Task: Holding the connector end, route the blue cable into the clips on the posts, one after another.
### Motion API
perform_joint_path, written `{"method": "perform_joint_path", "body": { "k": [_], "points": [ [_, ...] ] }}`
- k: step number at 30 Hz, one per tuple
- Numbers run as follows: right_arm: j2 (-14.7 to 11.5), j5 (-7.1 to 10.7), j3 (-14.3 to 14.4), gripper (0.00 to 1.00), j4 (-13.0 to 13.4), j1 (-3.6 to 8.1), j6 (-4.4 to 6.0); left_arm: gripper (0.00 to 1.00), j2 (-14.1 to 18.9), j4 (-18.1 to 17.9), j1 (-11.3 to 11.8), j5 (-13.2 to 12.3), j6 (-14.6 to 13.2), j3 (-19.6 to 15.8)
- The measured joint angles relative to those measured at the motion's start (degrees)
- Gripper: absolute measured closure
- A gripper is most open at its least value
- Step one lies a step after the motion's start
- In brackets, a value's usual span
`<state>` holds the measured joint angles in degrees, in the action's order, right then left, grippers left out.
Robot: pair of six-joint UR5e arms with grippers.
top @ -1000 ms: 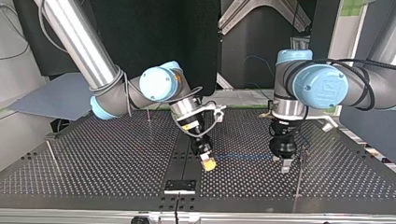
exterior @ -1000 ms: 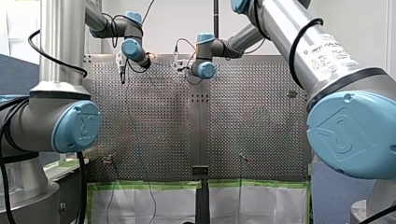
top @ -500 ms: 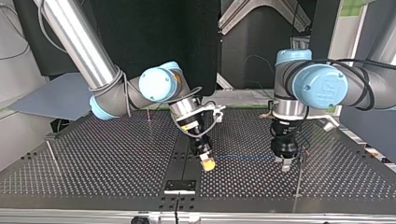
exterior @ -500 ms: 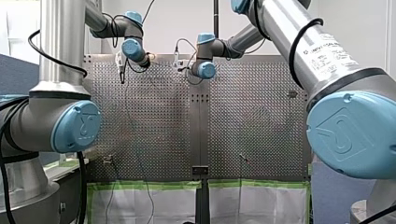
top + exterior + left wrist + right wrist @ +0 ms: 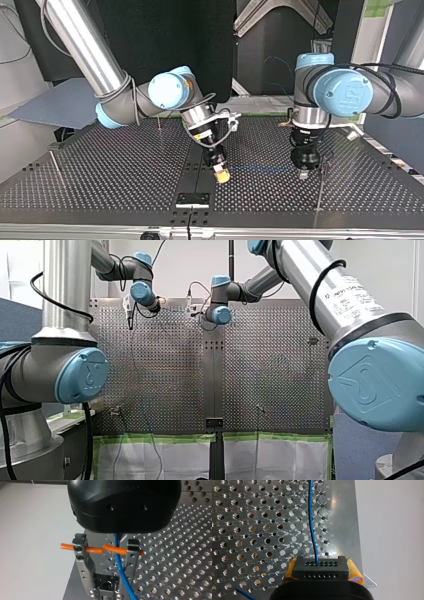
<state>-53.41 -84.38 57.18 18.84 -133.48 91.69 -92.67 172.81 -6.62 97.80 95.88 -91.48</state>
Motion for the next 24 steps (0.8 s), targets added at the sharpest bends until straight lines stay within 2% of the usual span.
{"method": "perform_joint_path", "body": {
  "k": [19,24],
  "points": [
    [0.0,0.0,0.0,1.0,-0.3,0.04,-0.04,1.0,0.0,1.2,-0.6,0.1,0.0,0.0],
    [0.0,0.0,0.0,1.0,-0.5,0.1,-0.08,1.0,-1.3,2.3,-1.2,1.0,-0.3,0.0]
  ]
}}
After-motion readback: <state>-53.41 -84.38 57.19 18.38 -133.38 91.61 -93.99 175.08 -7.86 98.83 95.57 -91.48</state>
